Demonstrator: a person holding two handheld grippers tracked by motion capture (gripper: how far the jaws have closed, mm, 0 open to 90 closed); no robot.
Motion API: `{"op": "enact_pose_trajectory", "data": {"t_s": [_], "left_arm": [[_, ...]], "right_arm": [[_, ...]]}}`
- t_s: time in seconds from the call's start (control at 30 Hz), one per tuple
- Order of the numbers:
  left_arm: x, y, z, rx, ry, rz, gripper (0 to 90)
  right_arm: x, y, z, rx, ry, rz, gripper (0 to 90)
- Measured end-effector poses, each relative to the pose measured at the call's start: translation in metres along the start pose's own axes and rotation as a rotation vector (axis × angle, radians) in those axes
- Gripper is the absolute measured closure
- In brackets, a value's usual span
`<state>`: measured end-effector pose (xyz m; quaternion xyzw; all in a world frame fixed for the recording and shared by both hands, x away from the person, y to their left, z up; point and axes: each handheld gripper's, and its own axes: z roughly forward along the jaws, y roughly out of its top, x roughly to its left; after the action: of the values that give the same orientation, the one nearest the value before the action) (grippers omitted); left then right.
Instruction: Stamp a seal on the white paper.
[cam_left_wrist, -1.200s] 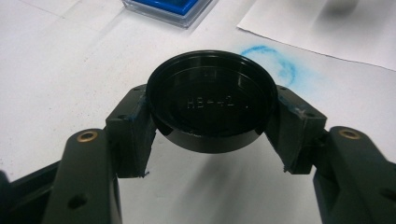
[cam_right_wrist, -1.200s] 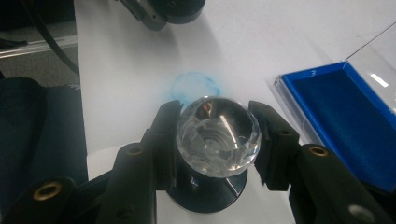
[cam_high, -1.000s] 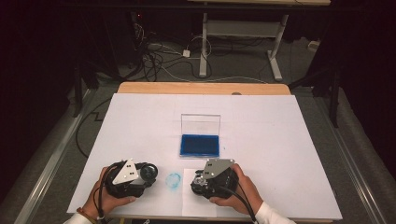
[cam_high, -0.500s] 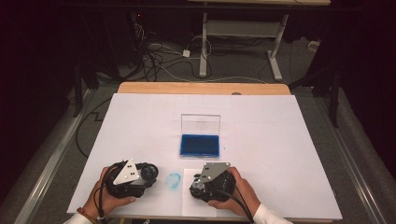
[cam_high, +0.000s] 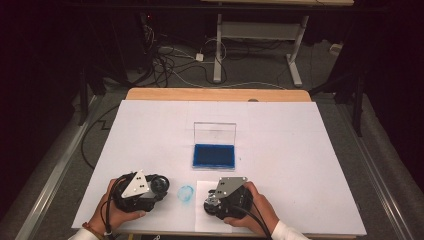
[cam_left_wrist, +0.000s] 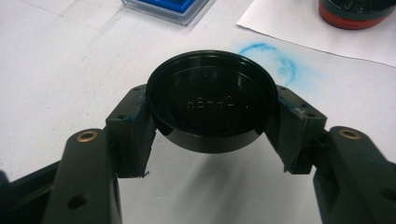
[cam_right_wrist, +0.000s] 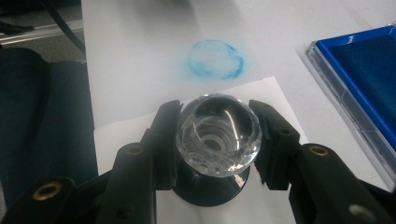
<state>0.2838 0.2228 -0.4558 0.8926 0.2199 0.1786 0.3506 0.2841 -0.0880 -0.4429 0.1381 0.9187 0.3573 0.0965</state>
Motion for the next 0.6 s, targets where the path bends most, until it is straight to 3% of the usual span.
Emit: {"op": "enact_pose_trajectory", "data": {"t_s": [0.6], "left_arm": [[-0.0005, -0.0004, -0.0003, 0.0, -0.005, 0.0, 36.5]], "right_arm": [[-0.0004, 0.0005, 0.0005, 0.018, -0.005, -0.013, 56.8]]}}
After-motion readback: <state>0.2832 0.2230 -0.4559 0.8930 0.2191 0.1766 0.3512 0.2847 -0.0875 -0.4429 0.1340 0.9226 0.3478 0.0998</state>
